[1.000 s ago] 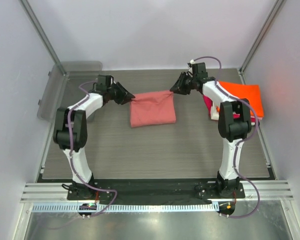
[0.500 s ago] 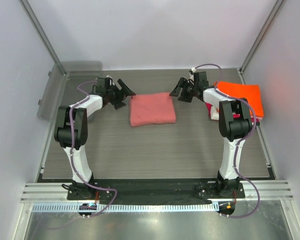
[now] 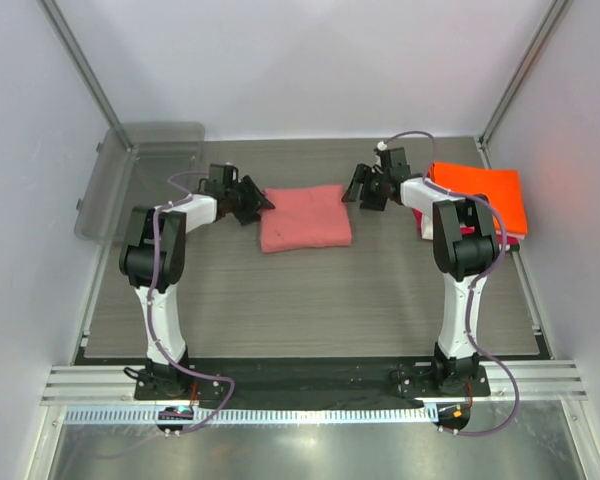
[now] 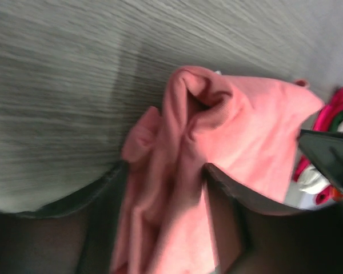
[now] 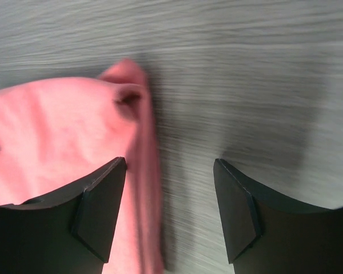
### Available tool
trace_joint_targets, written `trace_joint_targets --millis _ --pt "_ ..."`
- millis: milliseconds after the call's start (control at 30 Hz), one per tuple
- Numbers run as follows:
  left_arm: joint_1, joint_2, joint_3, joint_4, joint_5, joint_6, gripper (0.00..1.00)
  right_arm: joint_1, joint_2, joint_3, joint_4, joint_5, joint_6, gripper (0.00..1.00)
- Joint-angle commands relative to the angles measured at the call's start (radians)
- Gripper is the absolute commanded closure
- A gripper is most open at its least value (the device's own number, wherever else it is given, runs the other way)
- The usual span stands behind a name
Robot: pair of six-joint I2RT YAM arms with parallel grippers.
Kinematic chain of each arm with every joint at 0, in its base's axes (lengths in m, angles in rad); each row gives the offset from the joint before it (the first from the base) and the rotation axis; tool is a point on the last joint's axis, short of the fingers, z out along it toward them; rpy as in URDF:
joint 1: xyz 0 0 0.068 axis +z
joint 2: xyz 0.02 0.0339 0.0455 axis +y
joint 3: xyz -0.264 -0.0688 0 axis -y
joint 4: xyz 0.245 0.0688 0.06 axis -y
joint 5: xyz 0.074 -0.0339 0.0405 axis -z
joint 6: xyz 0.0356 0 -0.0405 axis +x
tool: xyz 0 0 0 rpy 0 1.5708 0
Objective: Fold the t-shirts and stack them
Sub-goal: Neatly place the folded tshirt to the corner
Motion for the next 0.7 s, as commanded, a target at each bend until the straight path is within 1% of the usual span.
trace_joint_targets --millis 0,33,67,100,133,233,267,333,367,400,467,500,667 --pt "-0.007 0.03 0.028 0.011 -0.023 0.028 0.47 0.02 -0.116 0.013 -0.12 0.289 -0.14 0.32" --pt "-0.009 0.035 0.025 0.014 -0.025 0.028 0.49 0.022 -0.132 0.019 -0.173 0.41 -0.166 0.32" --pt "-0.012 0.044 0.022 0.036 -0.025 0.027 0.55 0.034 -0.143 0.02 -0.195 0.479 -0.189 0.34" --pt "-0.014 0.049 0.017 0.05 -0.011 0.024 0.58 0.042 -0.149 0.021 -0.218 0.541 -0.212 0.34" --pt "-0.014 0.053 0.011 0.056 -0.007 0.019 0.61 0.052 -0.146 0.038 -0.274 0.681 -0.252 0.34" --pt "-0.014 0.058 0.002 0.099 -0.006 0.019 0.68 0.077 -0.12 0.049 -0.344 0.846 -0.292 0.32" --pt "-0.015 0.056 -0.004 0.105 -0.008 0.022 0.73 0.077 -0.109 0.05 -0.353 0.894 -0.292 0.32" --pt "-0.014 0.053 -0.006 0.105 -0.01 0.025 0.79 0.076 -0.066 0.078 -0.394 0.943 -0.286 0.33" --pt "-0.014 0.053 -0.004 0.106 -0.008 0.025 0.83 0.077 -0.051 0.091 -0.411 0.969 -0.284 0.34" --pt "-0.014 0.053 -0.003 0.108 -0.005 0.025 0.85 0.076 -0.031 0.107 -0.448 1.027 -0.284 0.36" --pt "-0.015 0.053 0.0 0.11 0.003 0.031 0.88 0.077 0.032 0.156 -0.479 1.084 -0.277 0.38" --pt "-0.015 0.052 -0.001 0.11 0.003 0.033 0.88 0.076 0.057 0.173 -0.503 1.13 -0.273 0.39" --pt "-0.011 0.046 0.0 0.1 0.003 0.048 0.89 0.06 0.162 0.273 -0.549 1.192 -0.257 0.41"
